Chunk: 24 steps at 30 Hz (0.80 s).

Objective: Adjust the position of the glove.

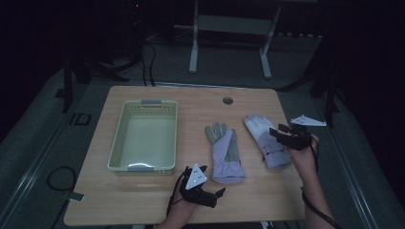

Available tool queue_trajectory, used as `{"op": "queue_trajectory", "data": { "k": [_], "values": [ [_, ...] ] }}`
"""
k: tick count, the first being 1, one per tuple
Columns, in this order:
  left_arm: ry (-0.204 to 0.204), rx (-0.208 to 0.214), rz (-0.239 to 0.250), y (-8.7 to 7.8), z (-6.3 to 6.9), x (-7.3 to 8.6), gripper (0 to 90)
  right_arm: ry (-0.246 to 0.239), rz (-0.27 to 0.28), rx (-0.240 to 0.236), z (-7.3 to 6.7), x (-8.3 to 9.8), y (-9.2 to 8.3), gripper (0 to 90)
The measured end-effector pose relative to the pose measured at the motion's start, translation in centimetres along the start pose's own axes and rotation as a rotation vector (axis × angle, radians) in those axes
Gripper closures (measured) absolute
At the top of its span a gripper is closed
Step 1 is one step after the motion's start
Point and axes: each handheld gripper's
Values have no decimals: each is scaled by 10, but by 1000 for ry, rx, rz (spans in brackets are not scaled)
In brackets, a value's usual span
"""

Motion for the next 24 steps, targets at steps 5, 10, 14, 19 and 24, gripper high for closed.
{"op": "queue_trajectory", "data": {
  "k": [5,10,14,19,24],
  "values": [
    [5,-3,-3,0,1,0,1,-21,-69,17,17,10,14,483],
    [-2,-2,-1,0,0,0,1,-6,-114,-12,24,22,33,474],
    [3,-4,-1,0,0,0,1,7,-172,-7,33,39,54,500],
    [2,-3,0,0,0,0,1,15,-203,-47,37,43,60,604],
    [-1,-3,0,0,0,0,1,38,-217,-43,34,41,59,740]
  ]
}}
Point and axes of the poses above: each handheld gripper's, and its own axes: y roughly forward along the jaws, x roughly out of its underside, z roughly to its right, and after that the axes turned 5 degrees about y, right-handed
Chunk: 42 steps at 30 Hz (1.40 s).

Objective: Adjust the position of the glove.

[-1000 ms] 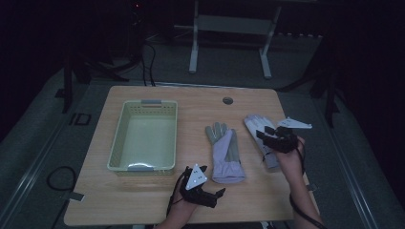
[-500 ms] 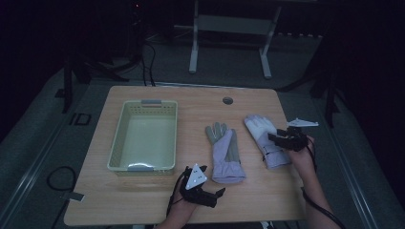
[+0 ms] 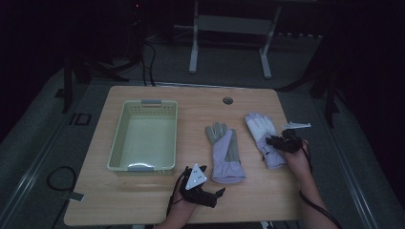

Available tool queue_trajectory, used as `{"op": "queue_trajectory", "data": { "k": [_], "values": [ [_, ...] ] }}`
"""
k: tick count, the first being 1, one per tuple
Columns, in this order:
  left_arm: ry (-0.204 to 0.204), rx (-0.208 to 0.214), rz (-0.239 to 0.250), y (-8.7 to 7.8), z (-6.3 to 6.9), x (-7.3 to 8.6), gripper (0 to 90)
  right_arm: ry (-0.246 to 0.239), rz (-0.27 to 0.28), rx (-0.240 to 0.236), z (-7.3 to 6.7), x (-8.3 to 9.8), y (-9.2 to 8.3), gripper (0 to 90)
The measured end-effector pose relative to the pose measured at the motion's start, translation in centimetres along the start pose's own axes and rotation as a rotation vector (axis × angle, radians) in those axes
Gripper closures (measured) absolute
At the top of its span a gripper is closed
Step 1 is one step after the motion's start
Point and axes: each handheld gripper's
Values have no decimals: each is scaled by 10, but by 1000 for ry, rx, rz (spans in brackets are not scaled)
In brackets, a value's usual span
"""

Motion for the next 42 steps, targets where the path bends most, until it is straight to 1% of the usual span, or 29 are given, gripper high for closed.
{"op": "queue_trajectory", "data": {
  "k": [2,3,4,5,6,9,10,11,12,15,17,18,21,22,23,25,28,30,34,36,37,40,42],
  "values": [
    [-3,0,0,0,0,0,1,15,17,16,-3,-1,-5,767],
    [-3,-1,0,0,0,0,1,24,30,26,-4,-2,-8,771],
    [-3,-1,0,0,0,0,1,24,30,26,-4,-2,-8,771],
    [-1,0,0,0,0,0,1,35,48,32,-6,-3,-12,773],
    [-1,0,0,0,0,0,1,67,83,31,-8,-5,-21,777],
    [-1,-1,0,0,0,0,1,132,136,25,-14,-11,-43,781],
    [-1,-1,0,0,0,0,1,132,136,25,-14,-11,-43,781],
    [-1,-1,0,0,0,0,1,144,144,23,-15,-12,-48,781],
    [-1,-1,0,0,0,0,1,148,163,18,-22,-16,-62,781],
    [-3,-2,0,0,0,0,1,149,175,27,-31,-18,-79,781],
    [0,-2,-2,0,0,0,1,162,187,37,-38,-16,-91,781],
    [0,-2,-2,0,0,0,1,166,184,44,-41,-15,-95,782],
    [3,-1,-2,0,0,0,1,180,171,81,-47,-9,-103,781],
    [3,-1,-3,0,0,0,1,192,167,95,-48,-5,-104,781],
    [3,-2,-1,0,0,0,1,196,152,106,-48,-2,-104,781],
    [3,0,-1,0,0,0,1,220,128,121,-48,7,-102,780],
    [-1,4,1,0,0,0,1,236,87,147,-45,21,-93,778],
    [1,2,1,0,0,0,1,233,66,156,-41,26,-85,777],
    [2,4,1,0,0,0,1,226,29,165,-36,31,-68,767],
    [-5,16,5,0,-1,0,1,232,20,170,-33,32,-61,759],
    [-5,16,4,0,-1,0,1,235,14,173,-32,34,-55,750],
    [-3,14,5,0,-1,0,1,236,7,174,-30,36,-46,718],
    [-2,13,4,0,0,0,1,231,5,173,-30,37,-44,705]
  ]
}}
Point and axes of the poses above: each handheld gripper's, and its own axes: y roughly forward along the jaws, x roughly out of its underside, z roughly to its right, and after that the axes turned 5 degrees about y, right-handed
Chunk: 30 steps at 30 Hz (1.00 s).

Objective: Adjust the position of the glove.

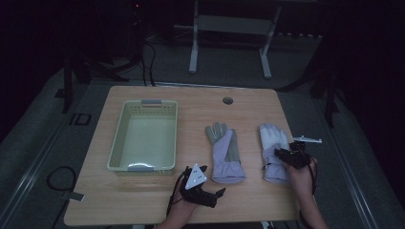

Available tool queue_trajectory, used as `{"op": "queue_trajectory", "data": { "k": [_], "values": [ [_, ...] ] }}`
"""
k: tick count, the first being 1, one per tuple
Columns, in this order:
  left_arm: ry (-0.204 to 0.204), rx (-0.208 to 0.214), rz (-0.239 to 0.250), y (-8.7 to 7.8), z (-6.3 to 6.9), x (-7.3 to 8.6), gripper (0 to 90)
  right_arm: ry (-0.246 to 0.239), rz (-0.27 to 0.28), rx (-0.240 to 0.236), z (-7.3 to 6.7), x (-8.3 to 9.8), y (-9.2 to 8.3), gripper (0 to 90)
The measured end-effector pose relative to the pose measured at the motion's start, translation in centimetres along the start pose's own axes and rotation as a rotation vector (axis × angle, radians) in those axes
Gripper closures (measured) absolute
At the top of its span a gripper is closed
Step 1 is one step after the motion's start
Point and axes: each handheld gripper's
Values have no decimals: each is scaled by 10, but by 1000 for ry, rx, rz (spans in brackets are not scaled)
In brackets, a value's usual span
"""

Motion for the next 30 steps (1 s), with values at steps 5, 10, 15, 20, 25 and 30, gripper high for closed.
{"op": "queue_trajectory", "data": {
  "k": [5,10,15,20,25,30],
  "values": [
    [1,1,0,0,0,0,1,-84,34,-50,1,-1,-6,626],
    [-3,0,-1,0,0,0,1,-183,32,-77,7,-3,-14,562],
    [0,-1,-1,0,0,0,1,-208,-7,-83,12,-1,-6,524],
    [2,-2,-1,0,0,0,1,-143,-18,-126,19,7,6,618],
    [3,-2,-1,0,1,0,1,-119,-34,-125,17,7,5,696],
    [-1,-2,0,0,0,0,1,-87,-34,-140,16,-1,-6,786]
  ]
}}
Point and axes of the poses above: each handheld gripper's, and its own axes: y roughly forward along the jaws, x roughly out of its underside, z roughly to its right, and after that the axes turned 5 degrees about y, right-handed
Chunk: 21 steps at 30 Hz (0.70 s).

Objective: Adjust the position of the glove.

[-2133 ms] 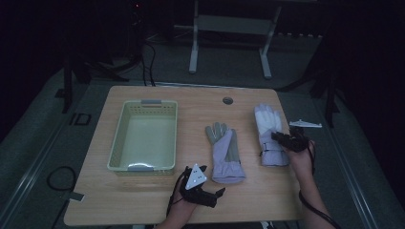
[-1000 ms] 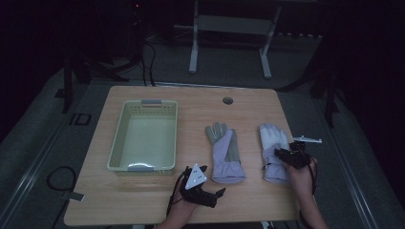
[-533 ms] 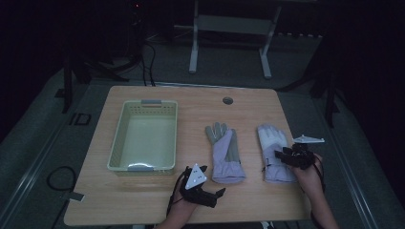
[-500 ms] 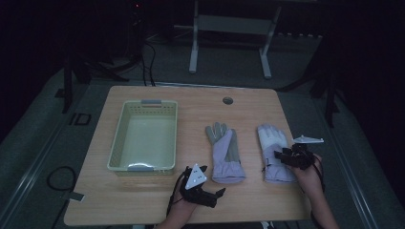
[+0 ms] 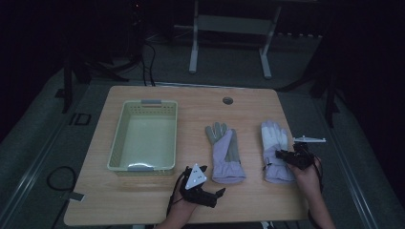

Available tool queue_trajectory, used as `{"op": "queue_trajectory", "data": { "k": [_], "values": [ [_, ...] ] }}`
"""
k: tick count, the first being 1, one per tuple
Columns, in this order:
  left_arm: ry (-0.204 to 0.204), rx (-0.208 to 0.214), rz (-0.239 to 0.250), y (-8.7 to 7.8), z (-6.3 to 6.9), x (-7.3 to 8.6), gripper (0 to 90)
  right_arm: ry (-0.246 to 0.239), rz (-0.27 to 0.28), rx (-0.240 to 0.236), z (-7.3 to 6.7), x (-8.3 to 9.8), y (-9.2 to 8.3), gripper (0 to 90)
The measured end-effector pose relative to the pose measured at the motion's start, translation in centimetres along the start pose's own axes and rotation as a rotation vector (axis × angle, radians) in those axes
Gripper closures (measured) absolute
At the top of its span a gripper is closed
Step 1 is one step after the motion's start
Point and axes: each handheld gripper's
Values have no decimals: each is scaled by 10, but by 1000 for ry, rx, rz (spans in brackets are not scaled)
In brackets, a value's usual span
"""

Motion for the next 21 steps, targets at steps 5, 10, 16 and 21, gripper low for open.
{"op": "queue_trajectory", "data": {
  "k": [5,10,16,21],
  "values": [
    [14,-5,0,0,2,0,1,26,25,-35,-4,-9,-16,797],
    [6,0,1,0,0,0,1,-22,75,-27,-29,-27,-44,797],
    [13,-2,5,-1,1,0,1,-42,132,-75,-51,-43,-65,797],
    [15,-3,7,-1,1,0,1,-53,165,-97,-71,-52,-78,797]
  ]
}}
Point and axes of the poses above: each handheld gripper's, and its own axes: y roughly forward along the jaws, x roughly out of its underside, z roughly to its right, and after that the axes turned 5 degrees about y, right-handed
